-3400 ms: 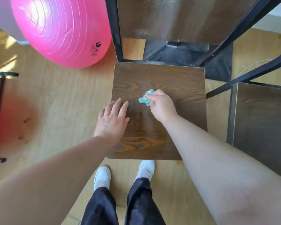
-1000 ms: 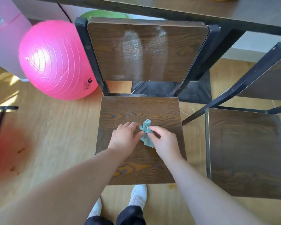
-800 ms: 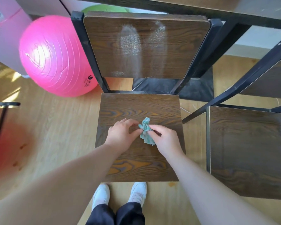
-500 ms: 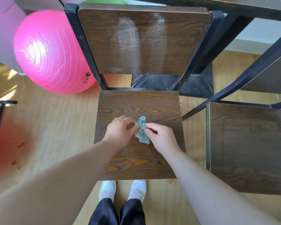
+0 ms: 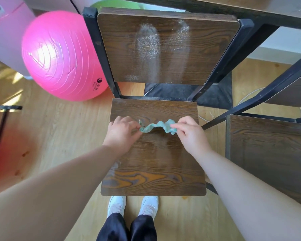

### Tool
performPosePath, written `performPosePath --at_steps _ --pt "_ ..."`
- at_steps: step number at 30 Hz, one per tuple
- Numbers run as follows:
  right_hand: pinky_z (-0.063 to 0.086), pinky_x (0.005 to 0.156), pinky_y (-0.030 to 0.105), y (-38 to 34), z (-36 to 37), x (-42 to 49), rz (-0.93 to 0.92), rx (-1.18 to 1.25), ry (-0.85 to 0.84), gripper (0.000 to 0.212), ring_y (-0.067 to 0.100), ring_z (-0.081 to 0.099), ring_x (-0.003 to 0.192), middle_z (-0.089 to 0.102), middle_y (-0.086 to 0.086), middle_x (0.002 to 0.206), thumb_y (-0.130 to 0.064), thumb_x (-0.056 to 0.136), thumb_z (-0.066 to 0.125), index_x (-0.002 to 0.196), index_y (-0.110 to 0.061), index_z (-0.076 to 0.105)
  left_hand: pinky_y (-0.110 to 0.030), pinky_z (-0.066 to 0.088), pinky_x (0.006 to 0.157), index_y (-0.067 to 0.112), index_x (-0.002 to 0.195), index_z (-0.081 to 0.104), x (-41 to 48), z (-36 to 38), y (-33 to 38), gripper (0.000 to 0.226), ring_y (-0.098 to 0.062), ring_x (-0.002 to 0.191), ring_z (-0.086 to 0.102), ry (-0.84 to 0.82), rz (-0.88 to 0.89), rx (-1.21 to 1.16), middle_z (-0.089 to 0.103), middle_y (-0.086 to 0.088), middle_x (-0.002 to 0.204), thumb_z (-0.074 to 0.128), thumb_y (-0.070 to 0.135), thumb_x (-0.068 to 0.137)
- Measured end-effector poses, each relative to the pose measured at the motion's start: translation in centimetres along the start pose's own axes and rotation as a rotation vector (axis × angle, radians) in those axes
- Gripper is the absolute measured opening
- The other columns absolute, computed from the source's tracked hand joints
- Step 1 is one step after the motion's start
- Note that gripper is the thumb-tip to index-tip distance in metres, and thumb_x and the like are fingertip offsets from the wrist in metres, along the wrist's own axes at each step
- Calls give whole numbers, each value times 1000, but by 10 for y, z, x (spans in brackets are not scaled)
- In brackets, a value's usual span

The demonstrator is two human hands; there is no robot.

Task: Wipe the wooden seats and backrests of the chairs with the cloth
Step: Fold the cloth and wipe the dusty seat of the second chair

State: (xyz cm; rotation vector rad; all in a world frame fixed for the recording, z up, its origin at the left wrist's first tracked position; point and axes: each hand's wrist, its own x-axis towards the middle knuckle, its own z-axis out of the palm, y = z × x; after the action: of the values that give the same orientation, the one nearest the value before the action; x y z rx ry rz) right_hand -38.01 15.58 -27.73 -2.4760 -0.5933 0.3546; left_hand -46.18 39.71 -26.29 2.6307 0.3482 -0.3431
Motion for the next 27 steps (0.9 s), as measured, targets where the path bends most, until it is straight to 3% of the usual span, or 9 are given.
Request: performPosePath --at_steps 5,7,10,14,18,22,25,27 --pt "53 78 35 26 32 -49 2 -141 -191 34 14 54 96 52 -10 111 -4 91 59 115 -24 70 -36 35 97 38 121 59 -35 38 -16 31 -19 119 41 -159 -68 82 54 9 125 52 48 92" --pt "53 76 35 27 40 -64 139 -64 -128 37 15 57 92 53 -8 111 -4 92 56 121 -23 66 -37 36 99 37 131 50 -48 50 -20 42 -21 122 39 -175 -150 51 51 6 128 52 50 91" --pt "50 78 28 18 43 -68 474 24 -12 33 15 59 92 58 -4 115 -21 94 59 128 -22 60 -39 34 105 33 144 33 -63 60 -23 63 -24 128 35 -163 -256 17 43 3 138 51 58 89" --pt "46 83 30 7 49 -61 721 102 -63 42 20 60 104 66 -1 114 -40 94 59 129 -18 58 -40 28 112 30 150 23 -72 61 -27 71 -23 137 27 -119 -286 -13 29 6 153 47 60 91" --pt "47 82 29 -1 57 -49 789 104 -74 43 24 61 107 66 4 117 -39 93 61 127 -13 60 -43 27 113 30 152 16 -72 57 -29 71 -23 141 23 -95 -328 -11 21 5 157 41 60 93" --pt "52 66 30 -5 62 -41 764 26 -61 26 22 61 79 68 3 86 -33 91 63 100 -11 73 -43 26 113 29 152 16 -70 55 -36 72 -24 141 22 -75 -348 -4 20 5 158 42 61 93" --pt "46 69 27 -15 59 -39 796 196 48 23 16 57 86 63 -1 101 -26 91 65 111 -15 65 -43 27 113 29 152 17 -68 53 -43 72 -25 140 23 -65 -338 5 20 4 158 42 61 93" --pt "46 69 24 -24 58 -40 737 301 98 17 13 59 88 61 -5 100 -23 90 66 106 -19 62 -44 27 112 29 152 17 -66 50 -47 73 -25 140 23 -60 -332 12 21 4 157 43 62 92"
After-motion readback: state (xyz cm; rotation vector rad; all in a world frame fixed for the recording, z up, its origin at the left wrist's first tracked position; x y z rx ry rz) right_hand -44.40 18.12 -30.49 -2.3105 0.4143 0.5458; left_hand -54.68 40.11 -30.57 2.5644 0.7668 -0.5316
